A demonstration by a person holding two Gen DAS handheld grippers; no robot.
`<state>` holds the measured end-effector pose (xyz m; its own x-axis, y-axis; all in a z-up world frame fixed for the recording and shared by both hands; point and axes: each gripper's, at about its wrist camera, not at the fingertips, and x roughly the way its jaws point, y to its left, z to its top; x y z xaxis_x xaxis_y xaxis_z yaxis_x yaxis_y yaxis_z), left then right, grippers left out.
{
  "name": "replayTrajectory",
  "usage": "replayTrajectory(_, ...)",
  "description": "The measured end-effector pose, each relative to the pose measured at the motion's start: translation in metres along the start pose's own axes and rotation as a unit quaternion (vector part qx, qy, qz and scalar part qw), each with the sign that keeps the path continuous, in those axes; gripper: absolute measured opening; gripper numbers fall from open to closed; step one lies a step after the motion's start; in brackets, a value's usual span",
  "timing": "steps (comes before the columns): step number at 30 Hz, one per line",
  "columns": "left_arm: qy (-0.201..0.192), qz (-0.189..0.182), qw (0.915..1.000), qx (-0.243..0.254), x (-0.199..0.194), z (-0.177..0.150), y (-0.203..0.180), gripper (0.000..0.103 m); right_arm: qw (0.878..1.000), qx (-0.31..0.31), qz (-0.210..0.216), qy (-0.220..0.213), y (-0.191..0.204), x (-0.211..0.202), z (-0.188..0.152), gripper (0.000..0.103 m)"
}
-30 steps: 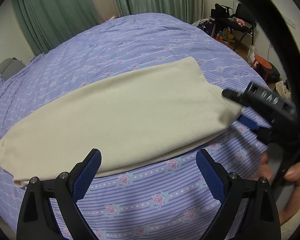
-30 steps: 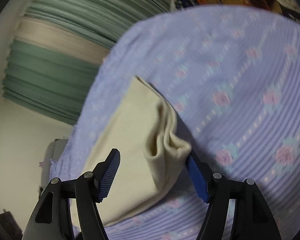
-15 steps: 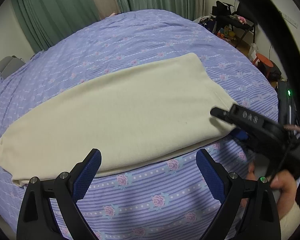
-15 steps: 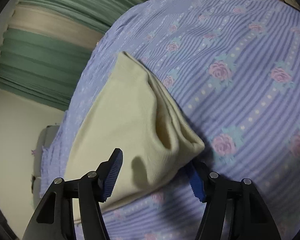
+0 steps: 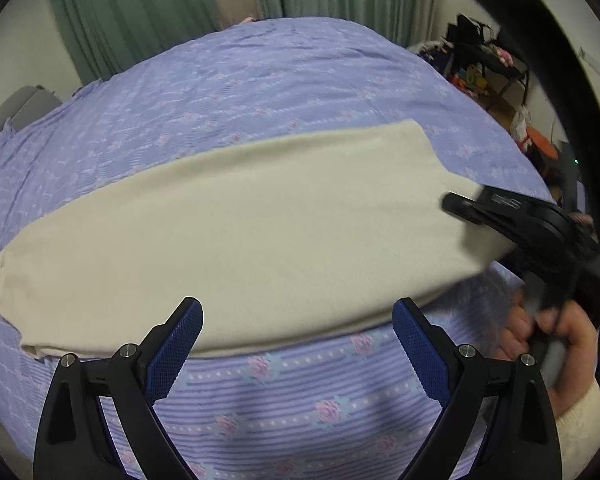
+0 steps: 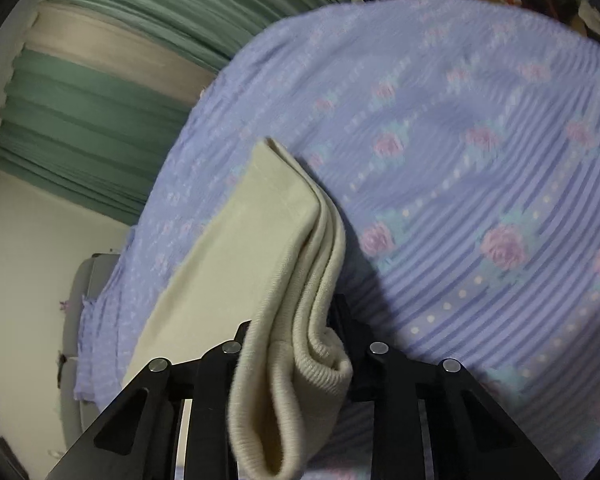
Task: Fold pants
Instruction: 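Lift the gripped leg end up with the right tool, then carry the leg end over toward the waistband and open the right tool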
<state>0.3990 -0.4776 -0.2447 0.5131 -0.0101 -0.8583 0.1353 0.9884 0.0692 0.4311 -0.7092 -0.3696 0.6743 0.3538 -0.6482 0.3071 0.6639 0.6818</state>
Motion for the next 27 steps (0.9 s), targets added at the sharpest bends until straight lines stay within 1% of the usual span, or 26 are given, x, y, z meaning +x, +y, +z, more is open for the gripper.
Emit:
replayTrajectory(4, -0.009, -0.001, 0.9995, -0.031, -0.006, 0.011, 0.029, 0.097, 0.998, -0.062, -0.011, -0.019, 0.046, -0.018, 0.007, 0.027)
replayTrajectory(8, -0.016, 0.000, 0.9979, -0.063, -0.012, 0.019, 0.075, 0.097, 0.992, -0.118, -0.016, -0.037, 0.097, -0.029, 0.012, 0.027)
replayTrajectory(12, -0.013, 0.004, 0.9960, -0.088, -0.018, 0.024, 0.128, 0.097, 0.980, -0.190, -0.020, -0.050, 0.155, -0.045, 0.007, 0.027)
replayTrajectory(15, -0.021, 0.003, 0.9934, -0.112, -0.033, 0.021, 0.176, 0.097, 0.970, -0.237, -0.027, -0.054, 0.198, -0.049, -0.004, 0.027)
replayTrajectory(16, -0.024, 0.006, 0.9924, -0.120, -0.039, 0.018, 0.192, 0.097, 0.964, -0.259, -0.031, -0.054, 0.219, -0.048, -0.011, 0.027)
replayTrajectory(17, -0.027, 0.009, 0.9912, -0.129, -0.046, 0.013, 0.212, 0.097, 0.960, -0.273, -0.034, -0.052, 0.231, -0.046, -0.015, 0.027)
replayTrajectory(19, -0.029, 0.014, 0.9896, -0.140, -0.054, 0.007, 0.241, 0.097, 0.951, -0.304, -0.035, -0.046, 0.265, -0.041, -0.030, 0.027)
replayTrajectory(23, -0.029, 0.031, 0.9896, -0.138, -0.060, -0.004, 0.294, 0.097, 0.929, -0.367, -0.036, -0.031, 0.330, -0.021, -0.073, 0.027)
replayTrajectory(25, -0.026, 0.032, 0.9893, -0.140, -0.060, -0.011, 0.323, 0.097, 0.921, -0.388, -0.036, -0.016, 0.359, -0.005, -0.098, 0.027)
replayTrajectory(27, -0.021, 0.030, 0.9884, -0.147, -0.059, -0.017, 0.347, 0.097, 0.916, -0.400, -0.034, 0.002, 0.378, 0.011, -0.119, 0.027)
